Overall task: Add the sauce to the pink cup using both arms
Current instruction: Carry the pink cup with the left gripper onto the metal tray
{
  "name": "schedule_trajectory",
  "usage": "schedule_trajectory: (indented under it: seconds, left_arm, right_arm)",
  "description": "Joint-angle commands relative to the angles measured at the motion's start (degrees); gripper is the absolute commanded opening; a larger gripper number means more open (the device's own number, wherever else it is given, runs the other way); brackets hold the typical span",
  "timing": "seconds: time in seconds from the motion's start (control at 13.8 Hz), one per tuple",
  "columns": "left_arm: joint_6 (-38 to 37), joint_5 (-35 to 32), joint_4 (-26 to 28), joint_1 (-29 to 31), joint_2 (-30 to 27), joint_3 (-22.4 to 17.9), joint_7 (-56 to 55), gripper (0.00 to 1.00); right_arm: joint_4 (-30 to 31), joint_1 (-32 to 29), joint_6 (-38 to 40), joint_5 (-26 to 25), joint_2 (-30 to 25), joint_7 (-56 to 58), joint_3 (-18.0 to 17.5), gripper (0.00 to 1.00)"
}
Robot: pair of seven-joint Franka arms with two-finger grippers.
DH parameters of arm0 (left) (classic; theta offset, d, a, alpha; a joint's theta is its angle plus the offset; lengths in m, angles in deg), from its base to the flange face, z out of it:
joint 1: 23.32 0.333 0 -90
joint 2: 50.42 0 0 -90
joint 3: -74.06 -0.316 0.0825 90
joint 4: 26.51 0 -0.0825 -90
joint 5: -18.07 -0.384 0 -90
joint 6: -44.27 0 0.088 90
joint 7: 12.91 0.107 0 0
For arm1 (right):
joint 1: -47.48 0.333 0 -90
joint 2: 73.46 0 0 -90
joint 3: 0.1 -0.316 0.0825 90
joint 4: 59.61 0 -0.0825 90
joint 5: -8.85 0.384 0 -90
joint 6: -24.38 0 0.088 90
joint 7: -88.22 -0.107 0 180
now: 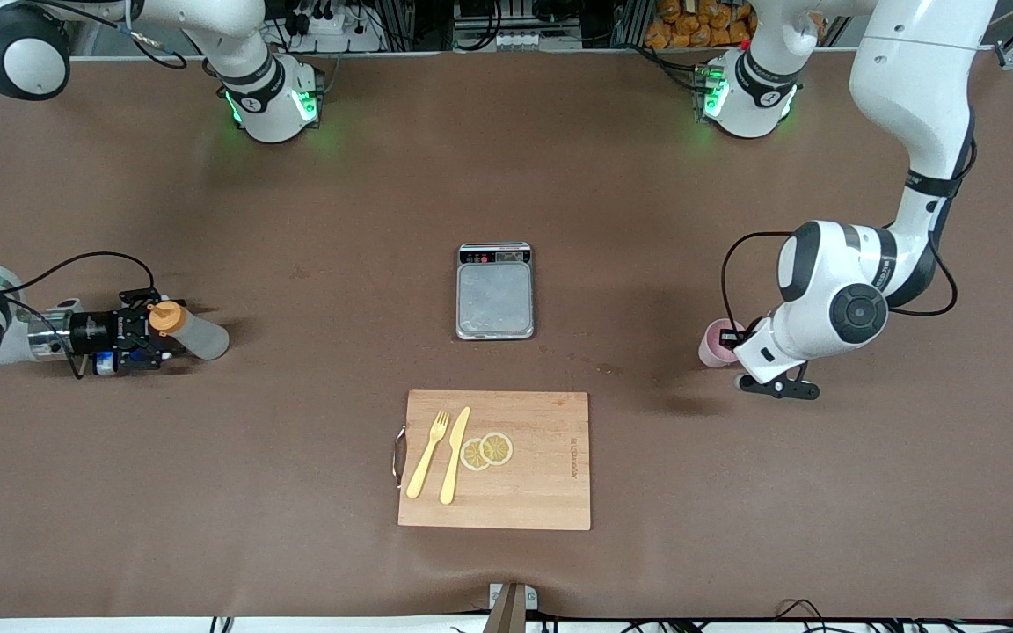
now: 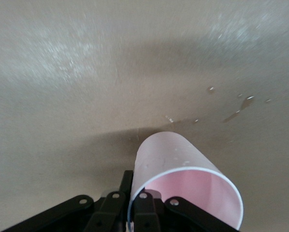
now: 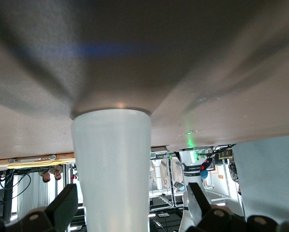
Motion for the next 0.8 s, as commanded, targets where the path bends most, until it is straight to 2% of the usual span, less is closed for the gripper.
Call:
schedule_trajectory:
  seconds: [0.0,0.07,0.15,0.22,0.29,0.44,0.51,0.73]
  left_arm:
    - [-2.9,-0.7,0.8,-0.1,-4.9,0.9,-2.9,0.00]
    - [-3.2,-0.6,0.6,-0.3,-5.1,2.6,-4.6,0.00]
    - [-3.5,-0.6,-0.4,-0.4,-5.1,4.1,-8.1,0.00]
    - [-3.5,-0.6,-0.9,-0.6,-5.1,6.1,-12.4,0.00]
    - [-3.6,-0.7,-1.7,-0.6,-5.1,8.7,-17.1,0.00]
    - [-3.6,-0.8,-3.4,-0.8,-5.0,13.3,-25.4,0.00]
    - [-3.6,-0.8,-4.2,-1.2,-4.7,14.9,-28.5,0.00]
    - [-3.6,-1.0,-7.6,-6.2,-3.1,16.1,-38.1,0.00]
  right_arm:
    - [-0.9,0.9,-0.8,3.1,1.8,-0.6,0.0,1.00]
    - [-0.9,1.1,-0.8,3.2,2.2,-0.5,0.0,1.00]
    - [-0.9,1.1,-0.8,3.2,2.2,-0.5,0.0,0.86]
    - [-0.9,1.1,-0.7,3.2,2.2,-0.4,0.0,0.76]
    - [-0.9,1.2,-0.5,3.2,2.2,-0.5,0.0,0.75]
    - [-0.9,1.2,-0.1,3.2,2.2,-0.6,-0.1,0.86]
    - [-0.9,1.2,0.0,3.3,2.1,-0.7,-0.1,0.86]
    - [-1.0,1.1,1.3,3.3,2.1,-0.7,-0.2,0.89]
